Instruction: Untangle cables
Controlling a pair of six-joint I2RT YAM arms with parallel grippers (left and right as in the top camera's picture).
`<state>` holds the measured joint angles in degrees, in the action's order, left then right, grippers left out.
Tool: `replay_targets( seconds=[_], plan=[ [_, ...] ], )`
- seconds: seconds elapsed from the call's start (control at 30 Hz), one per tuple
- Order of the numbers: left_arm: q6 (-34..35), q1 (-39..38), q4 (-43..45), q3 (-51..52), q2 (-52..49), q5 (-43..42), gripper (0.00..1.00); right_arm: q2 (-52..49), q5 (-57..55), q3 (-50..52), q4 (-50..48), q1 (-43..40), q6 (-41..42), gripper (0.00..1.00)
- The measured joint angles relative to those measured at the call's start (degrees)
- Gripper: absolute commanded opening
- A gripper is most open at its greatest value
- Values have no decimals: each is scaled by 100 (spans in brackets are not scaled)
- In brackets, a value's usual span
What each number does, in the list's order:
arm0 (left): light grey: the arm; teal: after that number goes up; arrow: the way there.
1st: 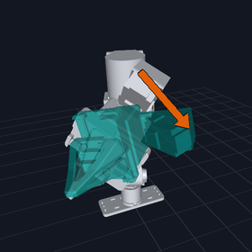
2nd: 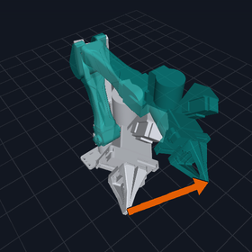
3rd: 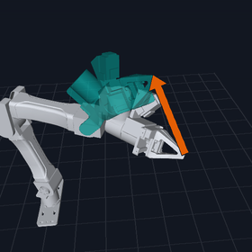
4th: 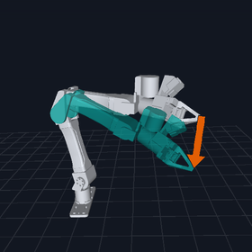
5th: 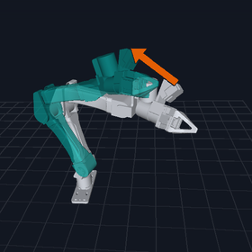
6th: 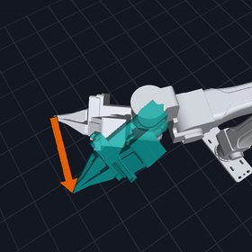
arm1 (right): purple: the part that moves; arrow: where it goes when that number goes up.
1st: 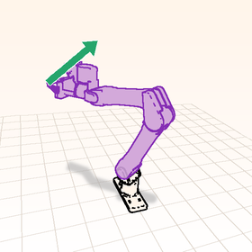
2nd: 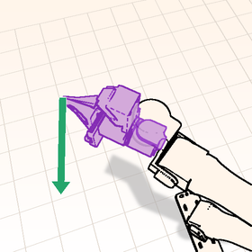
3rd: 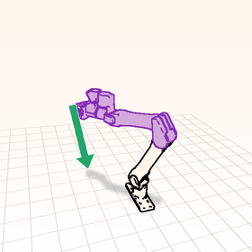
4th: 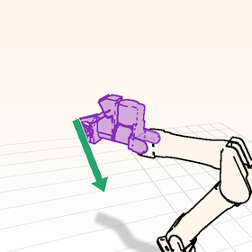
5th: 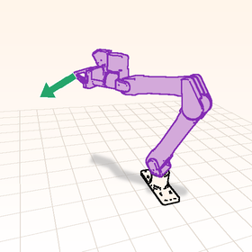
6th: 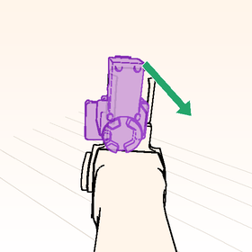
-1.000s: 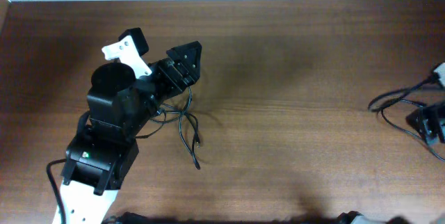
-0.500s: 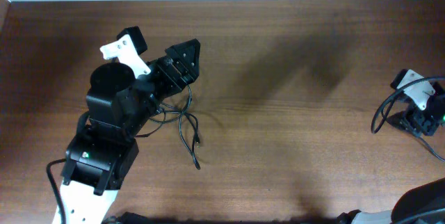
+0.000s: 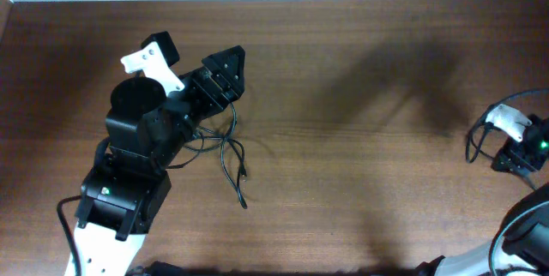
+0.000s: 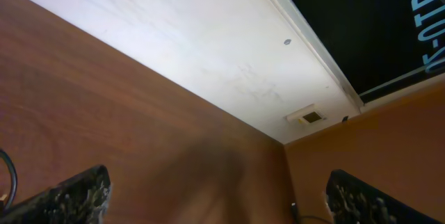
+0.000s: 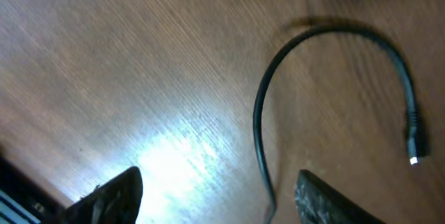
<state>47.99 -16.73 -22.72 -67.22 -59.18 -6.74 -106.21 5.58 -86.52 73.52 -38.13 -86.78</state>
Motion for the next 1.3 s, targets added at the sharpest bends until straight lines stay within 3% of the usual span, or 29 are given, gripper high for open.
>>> replay_targets(
  seconds=[0.33,0.47,0.6,0.63,0.77,0.83,1.3],
  plan=[
    [0,0,-4,0,0,17,99,-28,-35,315,-750,-426,66,69],
    [-2,0,0,0,0,17,99,-90,-13,907,-1368,-466,68,51],
    [-2,0,28,0,0,20,99,-190,9,1060,-1639,-466,83,51],
    [0,0,33,0,0,17,99,-229,22,1062,-1683,-466,83,41],
    [-2,0,68,0,0,20,99,-431,114,1069,-1849,-466,96,26],
    [-2,0,70,0,0,20,99,-474,271,1073,-1858,-466,70,4],
    [-2,0,74,0,0,17,100,-479,1360,1029,-2277,-424,284,4]
  ],
)
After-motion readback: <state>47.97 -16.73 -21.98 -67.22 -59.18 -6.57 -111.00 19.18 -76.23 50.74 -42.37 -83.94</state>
